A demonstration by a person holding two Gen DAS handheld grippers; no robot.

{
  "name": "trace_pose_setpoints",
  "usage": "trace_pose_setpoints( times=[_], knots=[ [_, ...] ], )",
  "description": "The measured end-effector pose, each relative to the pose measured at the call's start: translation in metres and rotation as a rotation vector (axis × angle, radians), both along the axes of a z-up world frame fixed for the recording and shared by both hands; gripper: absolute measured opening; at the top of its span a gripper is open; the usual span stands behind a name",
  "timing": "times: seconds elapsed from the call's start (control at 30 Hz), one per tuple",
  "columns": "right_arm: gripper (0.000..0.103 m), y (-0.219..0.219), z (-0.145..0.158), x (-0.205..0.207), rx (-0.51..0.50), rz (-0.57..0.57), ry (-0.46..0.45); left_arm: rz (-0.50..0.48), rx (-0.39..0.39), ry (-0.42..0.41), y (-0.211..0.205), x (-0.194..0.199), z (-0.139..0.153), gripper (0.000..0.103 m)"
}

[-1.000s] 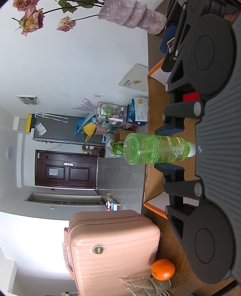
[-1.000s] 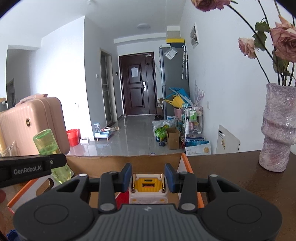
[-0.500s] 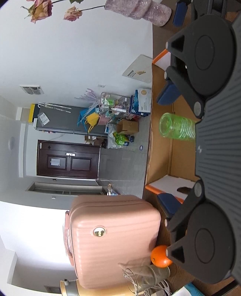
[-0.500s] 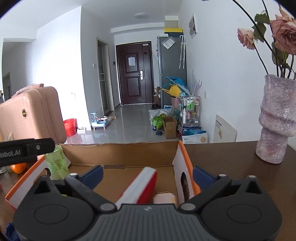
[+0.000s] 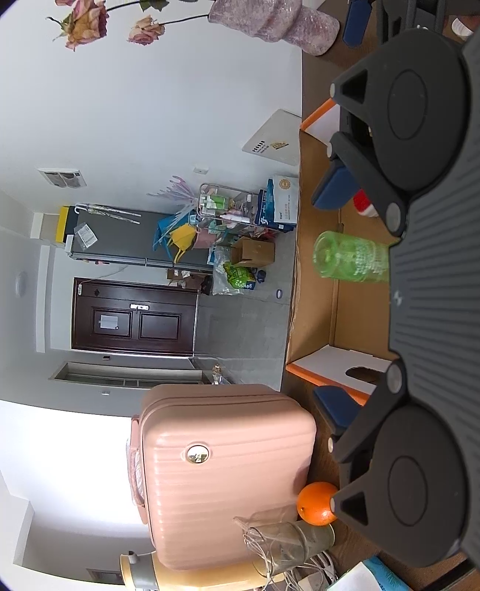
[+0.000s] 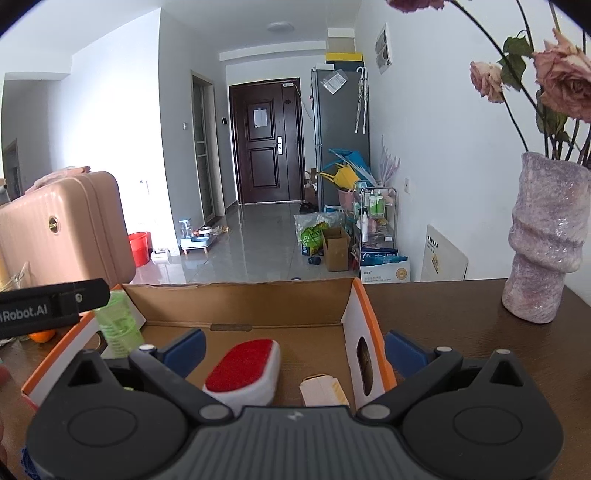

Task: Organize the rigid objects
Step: 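Raise both open tools out of the red box and back away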

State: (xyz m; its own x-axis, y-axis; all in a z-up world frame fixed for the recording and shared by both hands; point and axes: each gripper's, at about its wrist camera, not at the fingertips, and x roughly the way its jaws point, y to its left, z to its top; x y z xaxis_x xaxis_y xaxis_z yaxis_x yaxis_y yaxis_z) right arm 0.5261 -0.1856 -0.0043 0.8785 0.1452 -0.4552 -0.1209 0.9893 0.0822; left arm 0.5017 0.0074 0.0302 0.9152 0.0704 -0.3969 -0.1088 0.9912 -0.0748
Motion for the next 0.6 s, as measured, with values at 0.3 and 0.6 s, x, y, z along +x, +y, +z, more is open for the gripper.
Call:
trace_pose_setpoints(
  times=[0.3,0.6],
  knots=[
    [0.103,-0.004,0.006,-0.028,-0.031,-0.004,-0.01,0.0,-0.006,0.001,0.0,-0.029,0.003,0.103],
    [0.103,-0.011,0.004,-0.064,-0.055,-0.006,-0.005,-0.008,-0.001,0.016,-0.004,-0.065,0.001,0.103]
  ],
)
